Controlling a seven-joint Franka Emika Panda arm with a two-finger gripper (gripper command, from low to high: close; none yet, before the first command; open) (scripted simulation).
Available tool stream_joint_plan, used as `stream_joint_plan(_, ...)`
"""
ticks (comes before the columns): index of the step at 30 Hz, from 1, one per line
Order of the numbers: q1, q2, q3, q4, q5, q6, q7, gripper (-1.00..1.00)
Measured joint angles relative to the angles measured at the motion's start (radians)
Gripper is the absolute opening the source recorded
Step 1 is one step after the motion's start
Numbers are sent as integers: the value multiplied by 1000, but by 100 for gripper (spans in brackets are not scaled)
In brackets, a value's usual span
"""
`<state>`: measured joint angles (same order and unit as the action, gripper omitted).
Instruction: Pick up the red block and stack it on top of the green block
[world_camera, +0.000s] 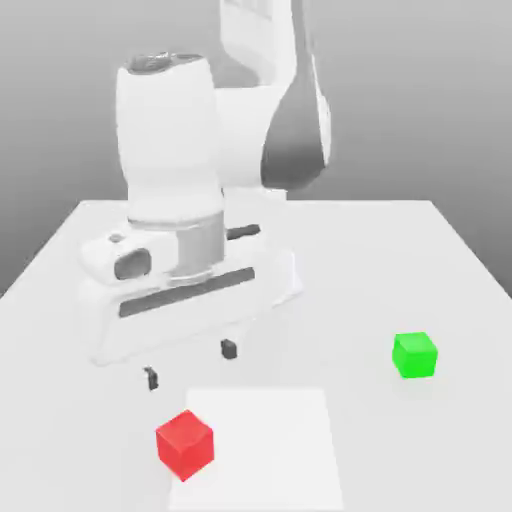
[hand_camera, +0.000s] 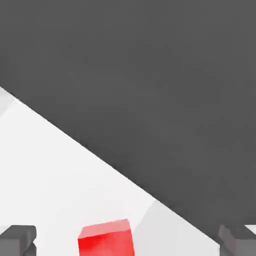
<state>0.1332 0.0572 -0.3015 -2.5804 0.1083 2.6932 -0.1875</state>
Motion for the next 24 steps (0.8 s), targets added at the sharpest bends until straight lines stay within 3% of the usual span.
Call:
stream_joint_plan(2,-17,70,8,-16,3,39,-62,0)
stream_joint_plan(7,-92,250,105,5,113,179,-166,0)
stream_joint_plan(8,-104,272,120,9,126,197,-176,-100)
stream_joint_plan(15,-105,269,119,8,124,193,-175,-100)
stream_joint_plan(20,-59,109,48,-19,3,65,-85,-100)
stream_joint_plan(24,57,16,115,-75,-32,26,-113,-100)
